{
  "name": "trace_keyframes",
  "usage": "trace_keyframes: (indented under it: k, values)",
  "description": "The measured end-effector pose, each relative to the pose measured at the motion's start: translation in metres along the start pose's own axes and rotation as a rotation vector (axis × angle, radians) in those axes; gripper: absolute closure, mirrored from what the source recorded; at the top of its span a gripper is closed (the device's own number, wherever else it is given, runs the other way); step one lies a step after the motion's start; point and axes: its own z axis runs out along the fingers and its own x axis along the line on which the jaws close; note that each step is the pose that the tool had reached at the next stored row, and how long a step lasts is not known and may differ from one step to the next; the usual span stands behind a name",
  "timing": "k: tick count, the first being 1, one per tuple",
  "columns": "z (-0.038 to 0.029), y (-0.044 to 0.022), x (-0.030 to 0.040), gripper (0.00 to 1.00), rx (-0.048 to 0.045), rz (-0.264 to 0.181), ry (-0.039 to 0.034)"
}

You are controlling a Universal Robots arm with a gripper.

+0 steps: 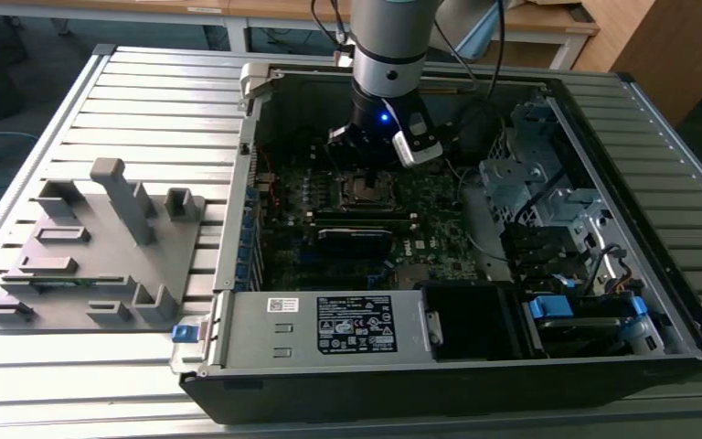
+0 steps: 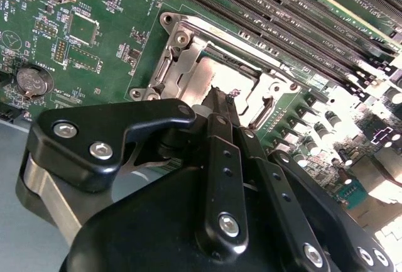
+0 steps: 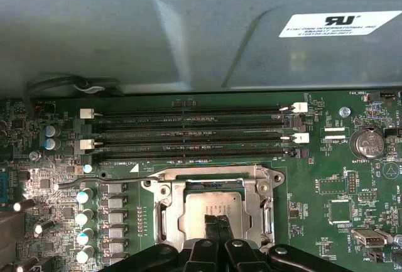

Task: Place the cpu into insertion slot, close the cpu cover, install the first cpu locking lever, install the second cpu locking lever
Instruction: 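Close the cpu cover, then install the first cpu locking lever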

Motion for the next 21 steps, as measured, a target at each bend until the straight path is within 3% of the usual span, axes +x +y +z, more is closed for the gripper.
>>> trace_keyframes:
  k: [8, 21]
  values:
    - [0.0004, 0.0, 0.0, 0.89, 0.0003, 0.027, -0.001]
    - [-0.0022, 0.0001, 0.0, 0.89, -0.0001, 0.028, -0.0013]
